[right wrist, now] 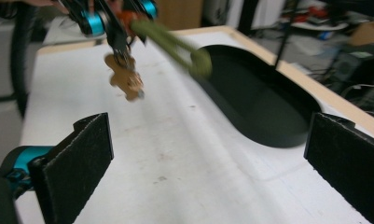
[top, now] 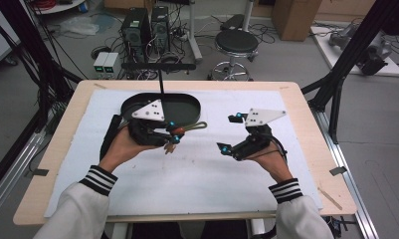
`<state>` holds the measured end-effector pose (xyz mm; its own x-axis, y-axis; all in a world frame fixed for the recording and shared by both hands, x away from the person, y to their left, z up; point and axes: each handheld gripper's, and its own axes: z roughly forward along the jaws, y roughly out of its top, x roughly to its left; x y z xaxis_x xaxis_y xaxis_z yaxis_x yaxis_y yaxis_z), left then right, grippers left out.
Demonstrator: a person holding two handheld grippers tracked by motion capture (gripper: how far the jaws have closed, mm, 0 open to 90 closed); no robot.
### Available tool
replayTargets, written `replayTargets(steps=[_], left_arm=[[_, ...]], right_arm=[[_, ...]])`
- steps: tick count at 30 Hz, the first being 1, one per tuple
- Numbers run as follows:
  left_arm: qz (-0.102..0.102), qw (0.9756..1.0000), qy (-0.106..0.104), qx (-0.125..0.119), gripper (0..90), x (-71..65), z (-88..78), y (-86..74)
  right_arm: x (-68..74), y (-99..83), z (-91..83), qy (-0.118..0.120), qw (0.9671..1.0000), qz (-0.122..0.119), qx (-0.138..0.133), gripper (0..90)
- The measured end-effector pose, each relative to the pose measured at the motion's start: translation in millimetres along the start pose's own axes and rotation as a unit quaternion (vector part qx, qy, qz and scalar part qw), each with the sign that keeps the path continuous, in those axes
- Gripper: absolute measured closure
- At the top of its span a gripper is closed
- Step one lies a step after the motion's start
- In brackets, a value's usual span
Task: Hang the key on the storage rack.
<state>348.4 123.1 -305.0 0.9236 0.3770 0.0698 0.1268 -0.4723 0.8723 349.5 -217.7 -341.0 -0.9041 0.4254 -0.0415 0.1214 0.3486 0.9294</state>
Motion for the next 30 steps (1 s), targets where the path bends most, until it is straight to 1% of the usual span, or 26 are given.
replayTargets(steps=[1, 2, 3, 4, 5, 6, 7, 8, 9, 10, 11, 13, 14, 17, 18, 19, 20, 21, 23, 24, 25, 26, 27, 28, 29, 30], left_arm=[[-0.007, 0.9999, 0.012, -0.01, 71.0, 2.5, -3.6, -1.4], [-0.007, 0.9999, 0.012, -0.01, 71.0, 2.5, -3.6, -1.4], [-0.019, 0.9987, 0.038, -0.027, 71.0, 8.7, -11.0, -3.7], [-0.024, 0.9981, 0.047, -0.032, 71.1, 11.3, -13.7, -4.4], [-0.024, 0.9981, 0.047, -0.032, 71.1, 11.3, -13.7, -4.4], [-0.031, 0.9969, 0.061, -0.038, 71.1, 14.7, -17.4, -5.4], [-0.039, 0.9954, 0.076, -0.045, 71.1, 19.2, -21.8, -6.8], [-0.044, 0.9939, 0.088, -0.05, 71.1, 22.7, -24.9, -8.0], [-0.052, 0.992, 0.101, -0.054, 71.2, 25.6, -27.6, -9.3], [-0.055, 0.9903, 0.114, -0.057, 71.2, 28.4, -30.0, -10.8], [-0.057, 0.9888, 0.126, -0.058, 71.1, 31.1, -32.5, -12.2], [-0.06, 0.9848, 0.152, -0.06, 71.1, 33.9, -36.6, -14.4], [-0.063, 0.9832, 0.16, -0.062, 71.2, 35.3, -38.6, -15.2], [-0.076, 0.9772, 0.181, -0.079, 71.2, 39.9, -43.5, -17.4], [-0.081, 0.975, 0.188, -0.086, 71.2, 42.8, -45.6, -18.6], [-0.082, 0.9737, 0.194, -0.086, 71.2, 45.2, -47.0, -19.6], [-0.078, 0.9708, 0.212, -0.082, 71.2, 49.2, -48.3, -21.3], [-0.078, 0.9708, 0.212, -0.082, 71.2, 49.2, -48.3, -21.3], [-0.08, 0.9691, 0.22, -0.076, 71.3, 53.8, -49.2, -22.6], [-0.081, 0.9677, 0.227, -0.074, 71.3, 56.1, -49.5, -23.2], [-0.082, 0.9662, 0.233, -0.075, 71.3, 58.4, -49.8, -23.8], [-0.084, 0.9651, 0.237, -0.072, 71.3, 60.9, -50.3, -24.2], [-0.085, 0.9629, 0.245, -0.074, 71.3, 63.1, -50.3, -24.8], [-0.088, 0.9612, 0.251, -0.075, 71.4, 65.6, -50.7, -25.8], [-0.095, 0.9593, 0.254, -0.078, 71.4, 67.9, -50.1, -27.1], [-0.098, 0.9575, 0.26, -0.077, 71.4, 70.0, -49.3, -28.4]], right_arm=[[-0.6, -4.3, -3.5, -0.011, 0.9999, 0.01, -0.001, 0.2], [-1.3, -9.4, -7.0, -0.027, 0.9995, 0.012, -0.011, 0.2], [-2.0, -14.7, -10.5, -0.04, 0.9988, 0.019, -0.023, 0.2], [-2.7, -19.7, -13.4, -0.052, 0.9978, 0.03, -0.028, 0.2], [-3.4, -23.2, -16.0, -0.061, 0.9971, 0.035, -0.03, 0.2], [-3.4, -23.2, -16.0, -0.061, 0.9971, 0.035, -0.03, 0.2], [-5.0, -33.5, -23.2, -0.085, 0.9944, 0.045, -0.045, 0.2], [-5.5, -37.3, -26.0, -0.093, 0.9932, 0.05, -0.05, 0.2], [-5.9, -41.0, -28.7, -0.098, 0.9923, 0.051, -0.056, 0.2], [-5.9, -41.0, -28.7, -0.098, 0.9923, 0.051, -0.056, 0.2], [-5.0, -47.0, -33.1, -0.108, 0.9908, 0.053, -0.063, 0.2], [-4.4, -50.0, -35.2, -0.112, 0.9901, 0.052, -0.067, 0.3], [-2.8, -55.7, -38.8, -0.122, 0.9887, 0.052, -0.069, 0.2], [-0.6, -65.9, -43.3, -0.143, 0.9849, 0.057, -0.081, 0.2], [-0.6, -65.9, -43.3, -0.143, 0.9849, 0.057, -0.081, 0.2], [-0.5, -76.0, -46.5, -0.158, 0.9815, 0.061, -0.09, 0.2], [-0.1, -80.2, -48.0, -0.162, 0.9801, 0.07, -0.09, 0.2], [-1.2, -84.0, -49.5, -0.167, 0.9791, 0.07, -0.092, 0.2], [-1.4, -89.9, -52.9, -0.173, 0.9773, 0.074, -0.097, 0.2], [-1.4, -89.9, -52.9, -0.173, 0.9773, 0.074, -0.097, 0.2], [-1.0, -94.3, -56.2, -0.179, 0.9753, 0.079, -0.102, 0.2], [-1.0, -94.3, -56.2, -0.179, 0.9753, 0.079, -0.102, 0.2], [0.2, -98.3, -59.4, -0.192, 0.972, 0.072, -0.115, 0.2], [1.8, -100.3, -61.1, -0.2, 0.9697, 0.067, -0.124, 0.2], [1.8, -100.3, -61.1, -0.2, 0.9697, 0.067, -0.124, 0.2], [3.1, -102.2, -62.8, -0.204, 0.9679, 0.065, -0.131, 0.2]])
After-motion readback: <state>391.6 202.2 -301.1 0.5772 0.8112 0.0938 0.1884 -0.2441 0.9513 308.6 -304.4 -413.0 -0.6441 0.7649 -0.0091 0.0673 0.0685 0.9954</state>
